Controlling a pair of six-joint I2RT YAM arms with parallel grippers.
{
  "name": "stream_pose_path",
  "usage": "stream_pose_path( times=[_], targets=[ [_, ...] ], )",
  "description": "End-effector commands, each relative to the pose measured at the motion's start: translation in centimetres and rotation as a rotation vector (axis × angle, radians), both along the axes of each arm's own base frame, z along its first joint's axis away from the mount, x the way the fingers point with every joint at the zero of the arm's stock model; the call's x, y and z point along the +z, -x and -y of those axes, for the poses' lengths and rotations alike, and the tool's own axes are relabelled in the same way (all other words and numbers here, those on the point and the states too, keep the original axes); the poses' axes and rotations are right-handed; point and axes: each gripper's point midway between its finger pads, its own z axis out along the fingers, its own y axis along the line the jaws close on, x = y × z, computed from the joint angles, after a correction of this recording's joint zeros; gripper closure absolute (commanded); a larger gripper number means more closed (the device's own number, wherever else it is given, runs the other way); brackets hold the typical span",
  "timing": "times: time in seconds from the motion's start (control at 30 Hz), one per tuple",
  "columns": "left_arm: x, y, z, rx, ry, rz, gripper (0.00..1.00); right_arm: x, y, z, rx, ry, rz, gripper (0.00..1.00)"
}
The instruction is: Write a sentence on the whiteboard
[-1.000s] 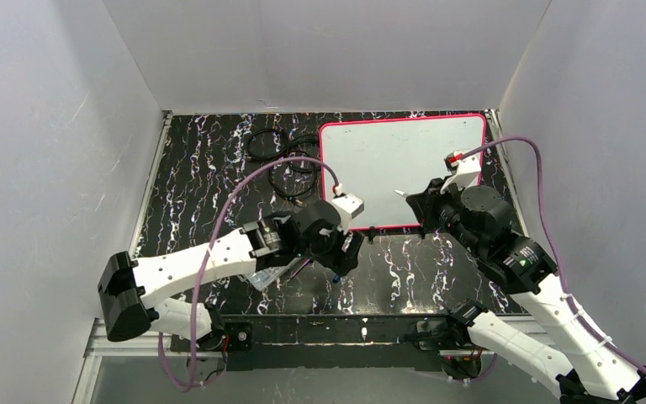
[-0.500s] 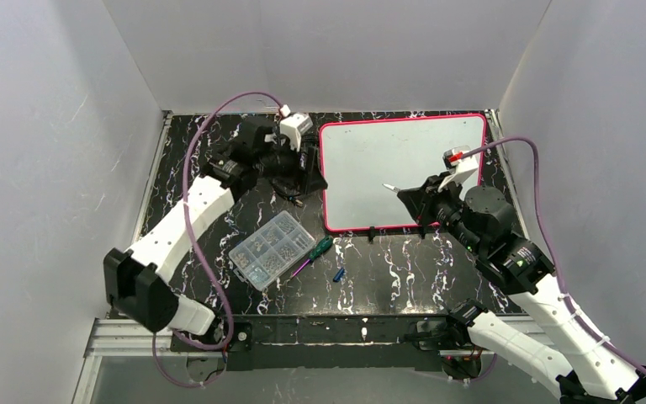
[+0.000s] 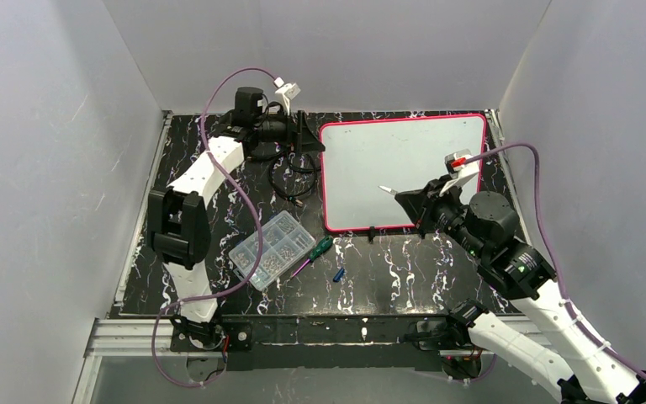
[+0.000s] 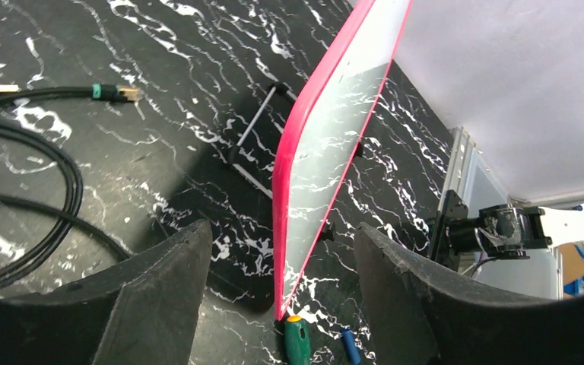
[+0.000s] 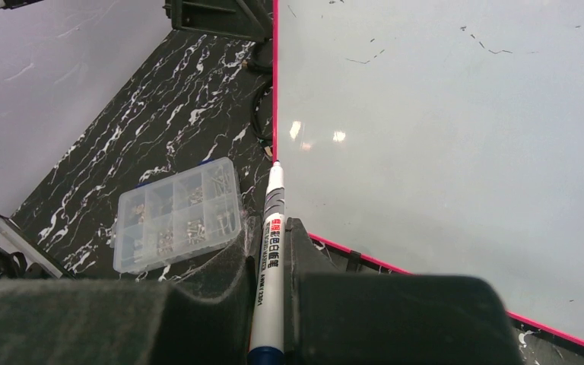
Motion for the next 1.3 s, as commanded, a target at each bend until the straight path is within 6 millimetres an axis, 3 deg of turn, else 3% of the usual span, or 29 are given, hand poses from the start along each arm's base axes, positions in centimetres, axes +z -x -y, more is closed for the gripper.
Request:
stream_pose_path(
  times=[0.0,0.5,0.87,1.07,1.27],
  targets=[
    [3.3,1.0,1.5,-0.134,0.089,0.054,0.35,1.4,-0.1,0.0,-0.001,-0.039,0.05,0.99],
    [1.3,1.4,1.9,-0.165,0.116,-0.029,0.54,1.2,-0.2,-0.7,0.02,-0.044,0.043,0.99],
    [1.2,4.0,1.6,-0.212,0.151,-0.002,0.92,1.1,0.1,-0.5,0.025,-0.044,0.045,0.99],
    [1.2,5.5,1.4,-0.221,0.138,0.03,1.0,0.8,-0.4,-1.0,0.03,-0.046,0.059,0.99],
    [0.8,6.2,1.4,-0.226,0.113,0.066,1.0,1.4,-2.2,-1.2,-0.024,-0.084,0.129,0.99]
  ],
)
